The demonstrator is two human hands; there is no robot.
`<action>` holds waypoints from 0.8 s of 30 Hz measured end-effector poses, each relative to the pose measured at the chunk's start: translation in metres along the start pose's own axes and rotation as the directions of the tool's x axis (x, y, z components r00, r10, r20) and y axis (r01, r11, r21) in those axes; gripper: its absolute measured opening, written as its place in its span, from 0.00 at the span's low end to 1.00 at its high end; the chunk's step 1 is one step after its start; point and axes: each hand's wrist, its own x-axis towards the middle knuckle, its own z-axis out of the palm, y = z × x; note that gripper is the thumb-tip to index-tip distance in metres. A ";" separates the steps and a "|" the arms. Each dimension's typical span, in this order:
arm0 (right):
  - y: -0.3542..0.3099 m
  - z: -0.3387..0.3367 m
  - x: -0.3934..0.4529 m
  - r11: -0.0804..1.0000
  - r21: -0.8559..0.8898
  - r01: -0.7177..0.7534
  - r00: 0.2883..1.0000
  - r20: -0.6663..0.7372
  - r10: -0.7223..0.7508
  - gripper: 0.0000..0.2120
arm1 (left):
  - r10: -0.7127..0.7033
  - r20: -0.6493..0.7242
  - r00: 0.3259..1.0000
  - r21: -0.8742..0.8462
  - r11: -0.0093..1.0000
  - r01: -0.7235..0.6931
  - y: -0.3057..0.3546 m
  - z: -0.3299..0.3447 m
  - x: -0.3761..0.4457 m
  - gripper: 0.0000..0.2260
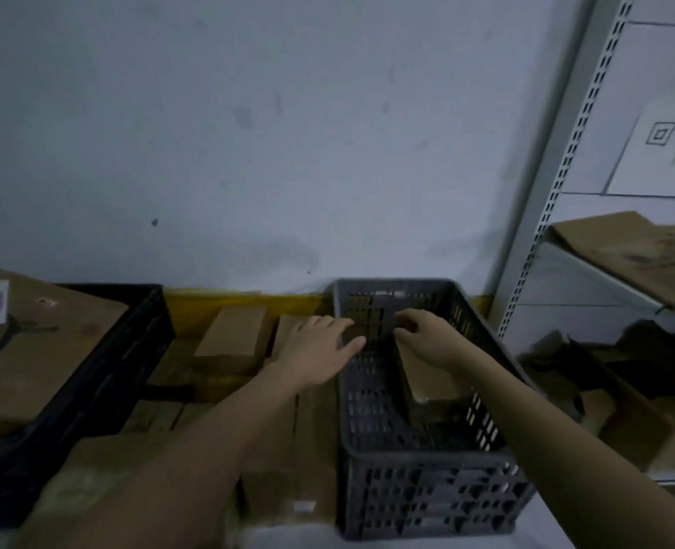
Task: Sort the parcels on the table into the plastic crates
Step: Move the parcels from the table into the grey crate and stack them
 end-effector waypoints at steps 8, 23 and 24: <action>0.094 -0.023 0.008 0.995 0.054 -0.081 0.995 -0.048 0.083 0.21 | -0.036 0.066 0.997 -0.145 0.988 0.045 0.058 0.041 0.052 0.26; 0.212 0.095 0.099 0.908 -0.037 -0.416 0.902 0.107 0.418 0.25 | -0.263 0.405 0.875 -0.504 0.734 0.455 0.063 0.178 0.172 0.25; 0.217 0.101 0.104 0.892 -0.040 -0.450 0.888 0.087 0.452 0.25 | -0.283 0.440 0.852 -0.531 0.683 0.501 0.061 0.183 0.180 0.26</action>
